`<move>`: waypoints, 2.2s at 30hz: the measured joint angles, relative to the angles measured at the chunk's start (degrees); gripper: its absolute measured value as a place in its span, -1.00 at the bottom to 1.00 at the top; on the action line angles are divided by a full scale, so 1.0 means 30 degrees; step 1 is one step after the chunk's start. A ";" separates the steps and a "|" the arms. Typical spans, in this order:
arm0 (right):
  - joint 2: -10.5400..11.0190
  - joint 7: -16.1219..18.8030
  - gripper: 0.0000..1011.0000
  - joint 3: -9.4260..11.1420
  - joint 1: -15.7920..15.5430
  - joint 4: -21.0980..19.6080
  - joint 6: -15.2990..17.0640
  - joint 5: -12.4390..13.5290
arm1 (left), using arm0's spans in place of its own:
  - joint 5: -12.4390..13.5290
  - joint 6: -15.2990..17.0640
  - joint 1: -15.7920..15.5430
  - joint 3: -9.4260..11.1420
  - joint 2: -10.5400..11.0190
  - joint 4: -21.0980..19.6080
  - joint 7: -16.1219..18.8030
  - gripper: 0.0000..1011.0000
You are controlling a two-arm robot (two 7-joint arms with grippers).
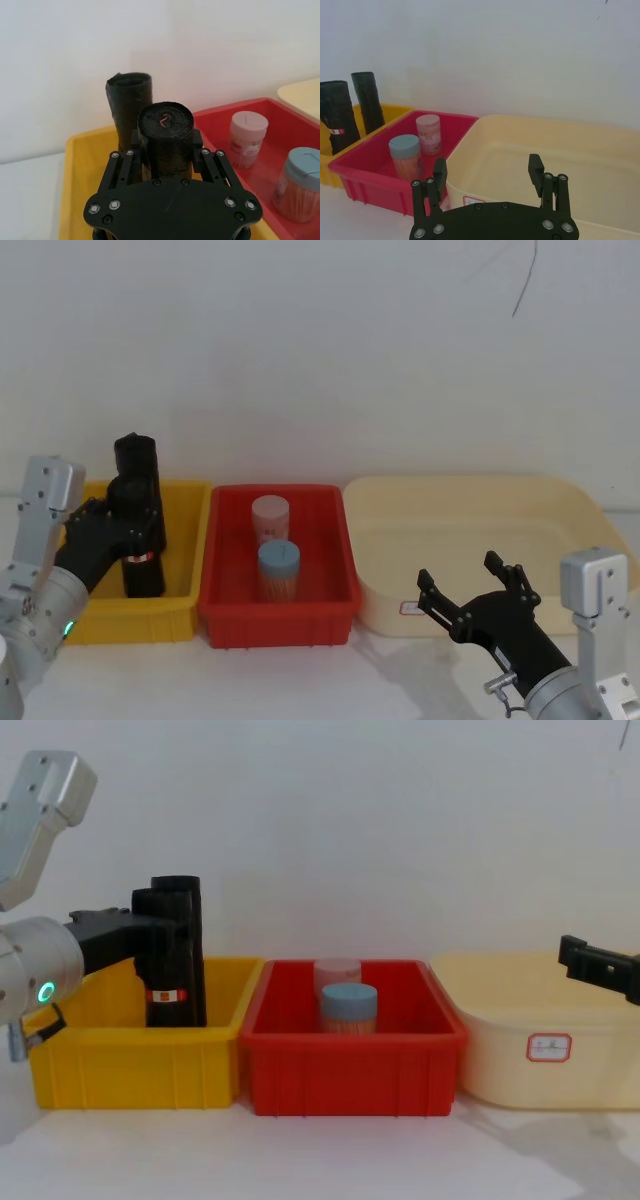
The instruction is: Pick up the garbage bag with the one hand and transfer it to the other hand.
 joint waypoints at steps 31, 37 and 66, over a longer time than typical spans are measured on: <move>0.0000 0.0000 0.98 0.0000 0.0001 0.0000 0.0001 0.0001 | -0.1534 -0.1297 0.0994 -0.1148 0.0525 -0.5314 -0.2657 0.02; 0.0001 -0.0001 0.98 0.0000 -0.0001 0.0001 0.0000 0.0000 | -0.2228 -0.1314 0.0872 -0.0848 0.0580 -0.5478 -0.3737 0.02; 0.0000 0.0000 0.98 0.0001 0.0000 -0.0001 0.0001 0.0000 | -0.4910 -0.0376 -0.1436 0.2364 -0.0152 -0.1673 -1.0030 0.02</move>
